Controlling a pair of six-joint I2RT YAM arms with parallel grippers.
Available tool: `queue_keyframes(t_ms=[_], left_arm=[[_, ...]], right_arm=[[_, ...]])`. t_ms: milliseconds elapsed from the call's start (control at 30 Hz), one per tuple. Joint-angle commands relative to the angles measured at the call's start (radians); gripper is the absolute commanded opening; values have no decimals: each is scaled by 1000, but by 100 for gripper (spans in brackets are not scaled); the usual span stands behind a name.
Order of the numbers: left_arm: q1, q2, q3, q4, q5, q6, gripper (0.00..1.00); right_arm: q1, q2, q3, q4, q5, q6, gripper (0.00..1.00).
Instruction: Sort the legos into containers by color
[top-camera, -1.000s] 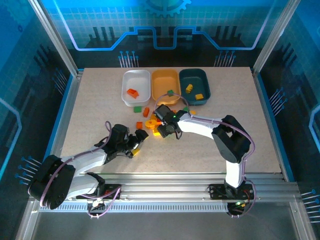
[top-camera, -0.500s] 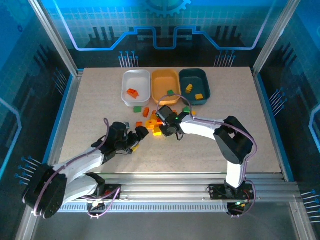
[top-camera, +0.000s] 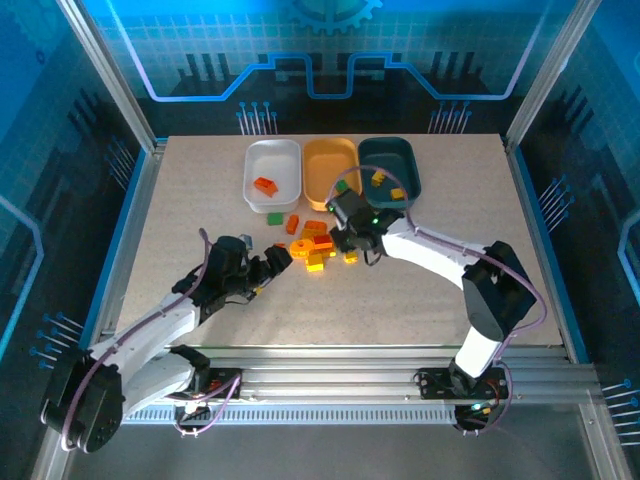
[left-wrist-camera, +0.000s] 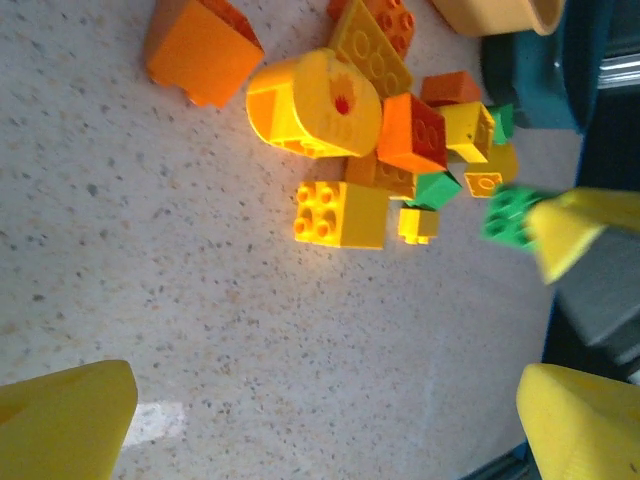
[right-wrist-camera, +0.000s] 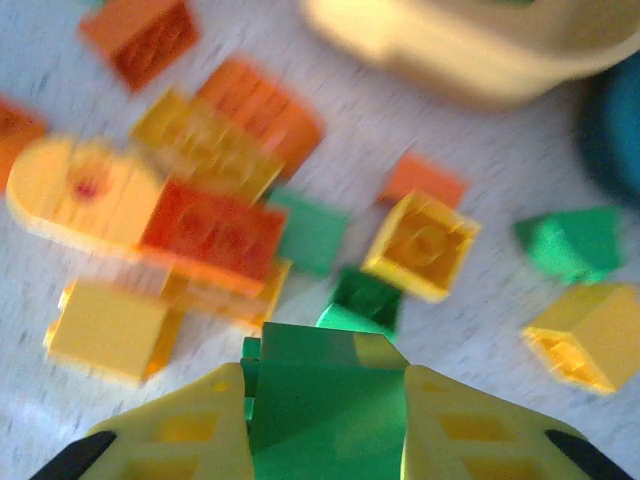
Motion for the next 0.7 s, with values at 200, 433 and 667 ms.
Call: queue_keyframes(t_ms=[200,433,667], left_arm=[[81,19,269,-309,-47,225,99],[110,-25,285,-358,-77,249,99],[120,6,298,-364,-63,250,99]], right_arm=[[-217,222,341,13,-223,121,34],[-259,389,539,-28,-283,143,34],[-255,337,495,-13,-306,124,38]])
